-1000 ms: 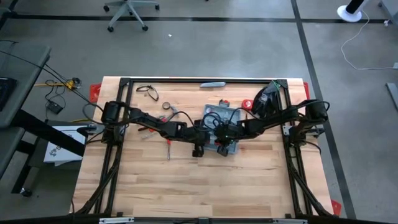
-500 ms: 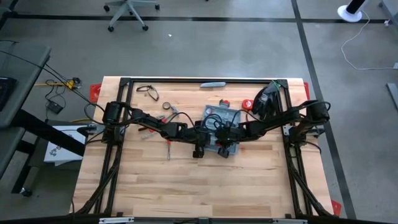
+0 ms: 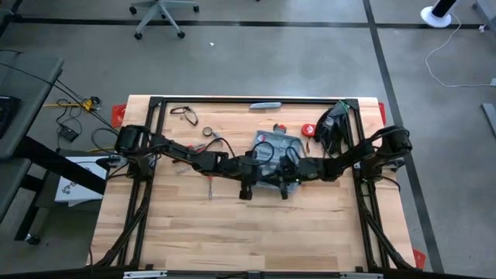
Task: Prefit tool cases
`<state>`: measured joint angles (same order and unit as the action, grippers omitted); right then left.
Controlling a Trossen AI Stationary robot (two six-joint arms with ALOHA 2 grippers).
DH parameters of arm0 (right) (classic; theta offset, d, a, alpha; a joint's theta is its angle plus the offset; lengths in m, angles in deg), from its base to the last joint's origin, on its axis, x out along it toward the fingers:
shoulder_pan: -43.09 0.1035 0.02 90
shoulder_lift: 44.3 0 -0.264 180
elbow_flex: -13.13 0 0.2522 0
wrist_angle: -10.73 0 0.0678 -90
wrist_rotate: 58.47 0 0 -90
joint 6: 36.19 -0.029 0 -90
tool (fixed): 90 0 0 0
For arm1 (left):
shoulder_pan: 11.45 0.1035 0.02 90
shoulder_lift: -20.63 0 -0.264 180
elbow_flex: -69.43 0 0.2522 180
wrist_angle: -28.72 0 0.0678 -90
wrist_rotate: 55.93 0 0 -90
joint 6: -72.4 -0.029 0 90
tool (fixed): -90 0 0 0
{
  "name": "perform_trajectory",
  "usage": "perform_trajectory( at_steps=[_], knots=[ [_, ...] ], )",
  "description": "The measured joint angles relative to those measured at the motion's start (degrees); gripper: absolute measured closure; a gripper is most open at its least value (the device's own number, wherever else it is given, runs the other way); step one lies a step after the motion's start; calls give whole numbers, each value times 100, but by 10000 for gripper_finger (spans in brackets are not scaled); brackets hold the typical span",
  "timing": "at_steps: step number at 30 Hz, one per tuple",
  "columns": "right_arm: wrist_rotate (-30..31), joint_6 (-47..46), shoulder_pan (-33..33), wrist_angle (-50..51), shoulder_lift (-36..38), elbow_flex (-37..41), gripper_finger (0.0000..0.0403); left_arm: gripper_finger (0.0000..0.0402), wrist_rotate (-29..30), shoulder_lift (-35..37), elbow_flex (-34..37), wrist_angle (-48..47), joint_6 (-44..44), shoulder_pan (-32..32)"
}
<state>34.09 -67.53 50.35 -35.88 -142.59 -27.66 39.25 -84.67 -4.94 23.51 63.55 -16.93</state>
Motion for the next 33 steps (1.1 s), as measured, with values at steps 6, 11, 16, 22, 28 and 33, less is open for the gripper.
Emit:
perform_trajectory(
  at_steps=[6, 11, 16, 22, 28, 33],
  knots=[
    [14, -329, 152, -1054, -602, -45, 403, 401, -4, 589, 1001, 1429, 229, -59],
    [-268, -187, 191, -768, -1058, -466, 403, 401, 1047, 1563, 2045, 1965, 878, -27],
    [-384, -215, 158, -555, -1497, -832, 403, 401, 1556, 2202, 2672, 1559, 1740, -19],
    [-608, -457, 136, -575, -1643, -1128, 403, 401, 1592, 2314, 2905, 1493, 1920, -53],
    [-560, -734, 136, -681, -1615, -1161, 403, 401, 1582, 2298, 2899, 1528, 1869, -58],
    [-533, -732, 136, -560, -1615, -1161, 403, 401, 1557, 2302, 2900, 1476, 1872, -58]
  ],
)
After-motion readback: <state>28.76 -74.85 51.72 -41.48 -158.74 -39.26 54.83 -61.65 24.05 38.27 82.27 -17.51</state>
